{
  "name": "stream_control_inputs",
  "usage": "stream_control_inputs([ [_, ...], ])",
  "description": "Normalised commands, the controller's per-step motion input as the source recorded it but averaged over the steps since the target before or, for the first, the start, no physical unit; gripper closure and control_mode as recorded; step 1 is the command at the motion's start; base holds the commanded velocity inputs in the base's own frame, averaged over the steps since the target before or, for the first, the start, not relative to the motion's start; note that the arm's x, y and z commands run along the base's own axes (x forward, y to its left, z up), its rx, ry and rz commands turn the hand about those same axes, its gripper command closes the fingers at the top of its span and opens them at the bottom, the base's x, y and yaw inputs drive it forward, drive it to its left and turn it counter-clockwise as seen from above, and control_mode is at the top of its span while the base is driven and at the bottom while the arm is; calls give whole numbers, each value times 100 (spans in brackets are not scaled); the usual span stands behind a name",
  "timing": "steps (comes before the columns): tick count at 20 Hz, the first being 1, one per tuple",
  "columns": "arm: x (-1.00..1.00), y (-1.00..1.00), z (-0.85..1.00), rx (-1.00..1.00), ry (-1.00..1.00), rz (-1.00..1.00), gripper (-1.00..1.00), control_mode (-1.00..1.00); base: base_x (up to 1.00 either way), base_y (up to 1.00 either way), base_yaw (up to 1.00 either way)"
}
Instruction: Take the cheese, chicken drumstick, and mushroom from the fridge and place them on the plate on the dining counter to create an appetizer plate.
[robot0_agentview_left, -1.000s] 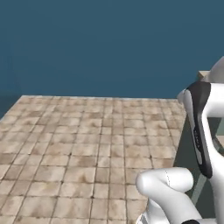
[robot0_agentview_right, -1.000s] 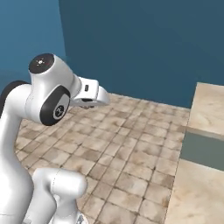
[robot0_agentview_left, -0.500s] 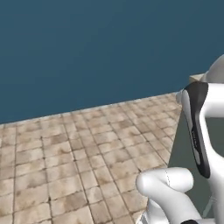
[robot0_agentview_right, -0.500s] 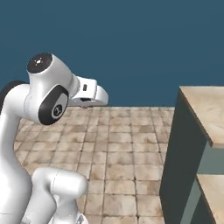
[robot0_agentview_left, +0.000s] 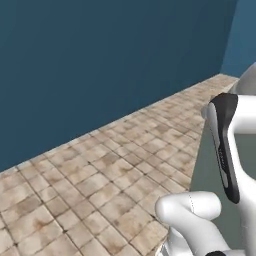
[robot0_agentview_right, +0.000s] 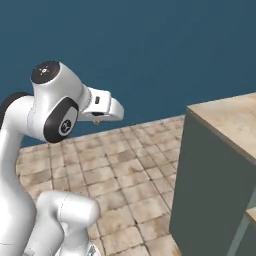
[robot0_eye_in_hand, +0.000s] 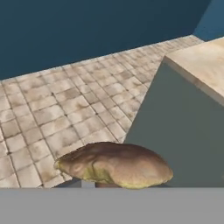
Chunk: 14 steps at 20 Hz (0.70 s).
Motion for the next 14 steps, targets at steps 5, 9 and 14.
stream_control_inputs([
  [5,0,0,0,0,0,0,100,100,100,100,-63],
  [9,0,0,0,0,0,0,100,100,100,100,-62],
  [14,0,0,0,0,0,0,100,100,100,100,-62],
])
